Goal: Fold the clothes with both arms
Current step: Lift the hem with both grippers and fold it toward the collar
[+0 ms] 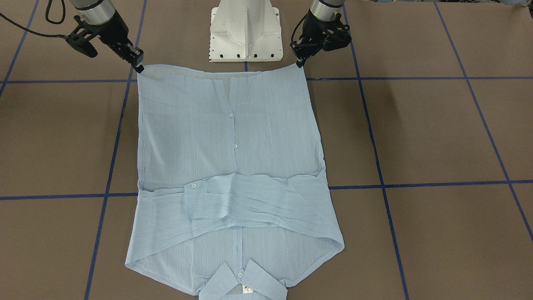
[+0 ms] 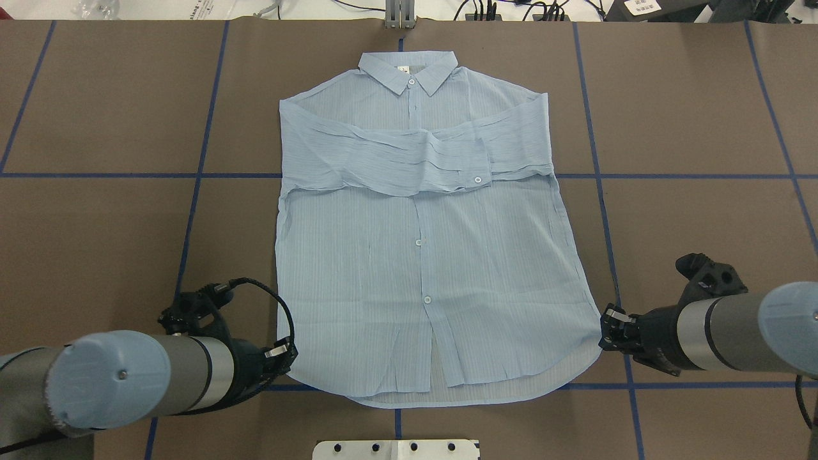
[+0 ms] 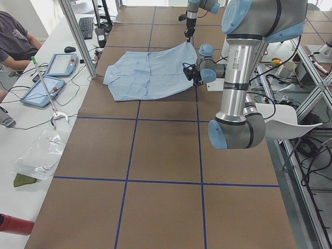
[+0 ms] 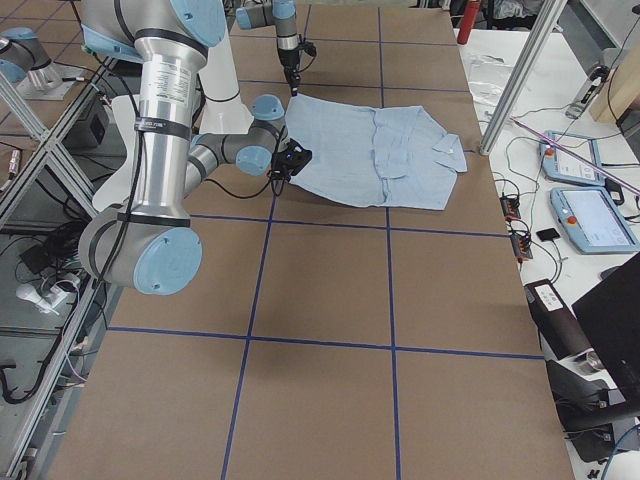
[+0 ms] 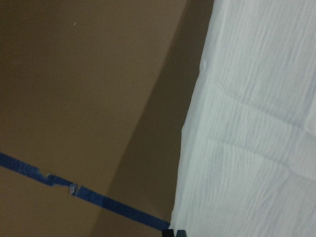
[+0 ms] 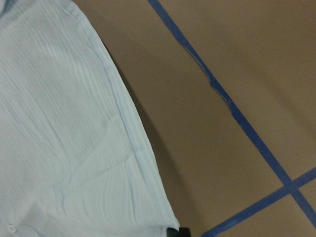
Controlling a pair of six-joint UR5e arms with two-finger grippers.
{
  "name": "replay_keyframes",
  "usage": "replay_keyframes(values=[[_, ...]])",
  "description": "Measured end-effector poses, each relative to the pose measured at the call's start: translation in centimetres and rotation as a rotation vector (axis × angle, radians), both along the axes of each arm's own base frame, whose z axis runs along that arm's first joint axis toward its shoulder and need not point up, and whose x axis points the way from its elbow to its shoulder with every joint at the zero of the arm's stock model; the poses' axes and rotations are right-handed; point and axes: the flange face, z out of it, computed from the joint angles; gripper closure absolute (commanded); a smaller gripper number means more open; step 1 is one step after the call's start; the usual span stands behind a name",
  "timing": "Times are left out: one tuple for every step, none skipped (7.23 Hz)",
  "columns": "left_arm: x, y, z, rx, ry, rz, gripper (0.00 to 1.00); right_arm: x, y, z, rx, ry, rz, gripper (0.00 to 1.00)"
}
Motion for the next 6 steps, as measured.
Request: replay_keyframes(values=[[-2.9, -3.4, -0.9, -0.013, 0.029, -0.043, 1.00, 1.4, -1.5, -1.3, 0.009, -0.027, 0.045, 1.00], [-5.9, -7.3, -1.7, -0.014, 0.054, -0.088, 1.00, 2.6, -3.1, -2.7, 0.024, -0.059, 0.095, 1.00], [-8.3, -10.5, -2.3, -0.007, 0.070, -0.126, 1.00, 3.8, -4.9, -4.1, 0.042, -0.090, 0.148, 1.00], [-9.7, -13.5, -2.9, -0.003, 0.080, -0.165, 1.00, 5.1, -6.7, -5.3, 0.060, -0.113, 0.205, 1.00], [-10.6, -16.2, -3.5, -0.003, 0.087, -0.200, 1.00, 6.2, -8.5, -6.3, 0.076, -0.130, 0.257, 1.00], [-11.4, -18.4, -3.6, -0.005, 0.094, -0.229, 1.00, 7.1, -10.2, -6.7, 0.085, -0.137, 0.305, 1.00]])
